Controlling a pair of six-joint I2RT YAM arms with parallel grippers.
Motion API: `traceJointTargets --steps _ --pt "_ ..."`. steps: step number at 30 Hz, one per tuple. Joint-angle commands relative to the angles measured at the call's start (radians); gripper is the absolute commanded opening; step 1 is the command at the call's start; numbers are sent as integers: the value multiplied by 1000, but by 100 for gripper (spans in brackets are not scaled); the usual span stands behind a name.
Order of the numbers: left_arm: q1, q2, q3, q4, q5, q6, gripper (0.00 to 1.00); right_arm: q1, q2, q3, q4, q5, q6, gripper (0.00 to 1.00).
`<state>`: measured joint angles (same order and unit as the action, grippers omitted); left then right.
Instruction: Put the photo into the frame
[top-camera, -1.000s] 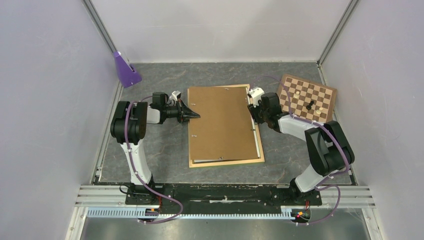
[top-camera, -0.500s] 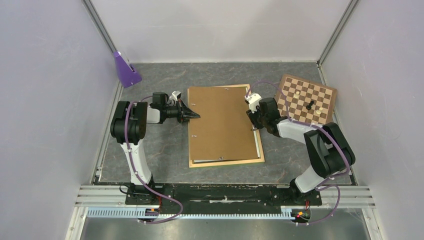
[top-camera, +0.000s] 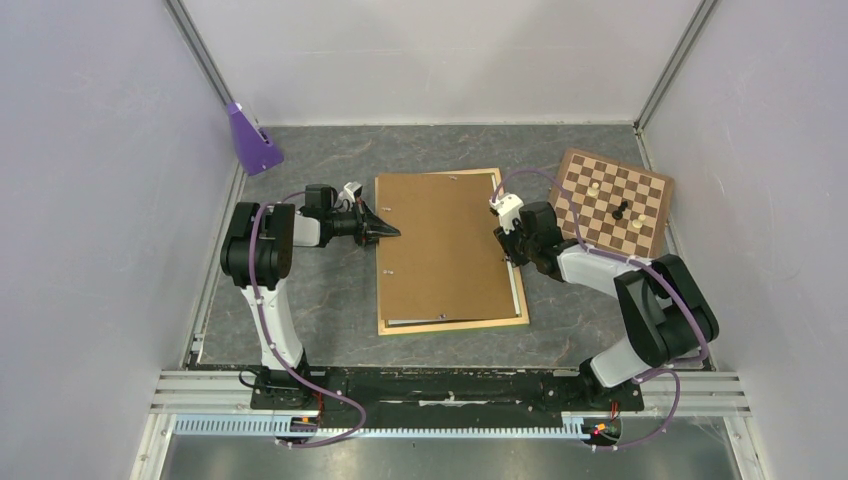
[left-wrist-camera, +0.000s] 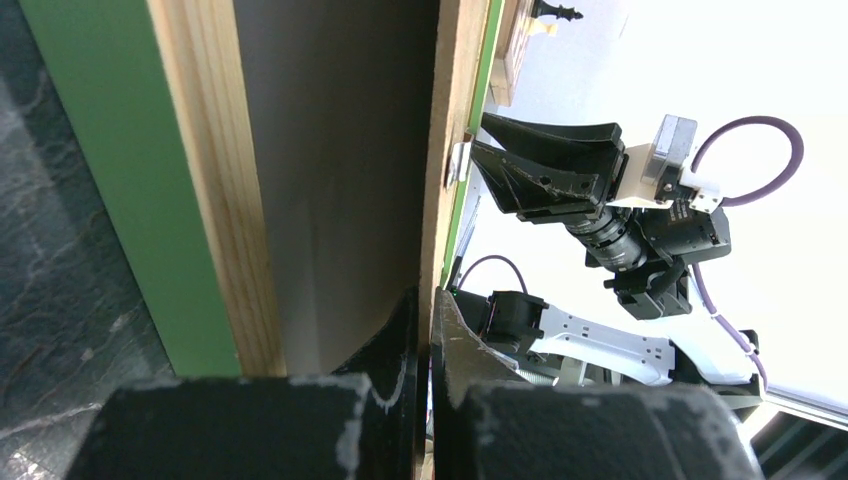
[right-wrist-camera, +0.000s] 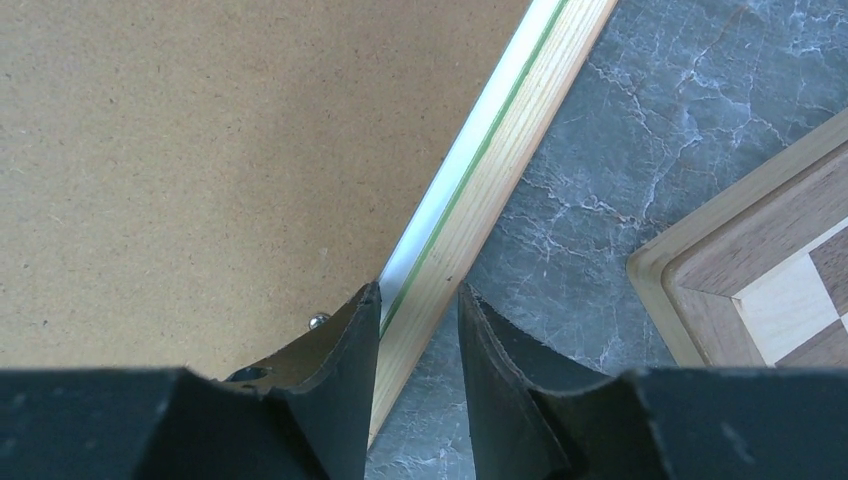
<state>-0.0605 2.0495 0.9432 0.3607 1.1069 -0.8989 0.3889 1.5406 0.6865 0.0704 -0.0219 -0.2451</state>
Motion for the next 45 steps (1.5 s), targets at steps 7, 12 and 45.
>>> traceJointTargets --steps 7,12,45 --pt "5 -17 2 -62 -205 20 2 8 -23 -27 -122 -43 -16 35" --pt "5 -6 8 -67 -201 21 2 11 -23 -25 -140 -76 -26 34" --pt "11 -13 137 -396 -249 265 2 64 33 -1 -153 -217 -58 30"
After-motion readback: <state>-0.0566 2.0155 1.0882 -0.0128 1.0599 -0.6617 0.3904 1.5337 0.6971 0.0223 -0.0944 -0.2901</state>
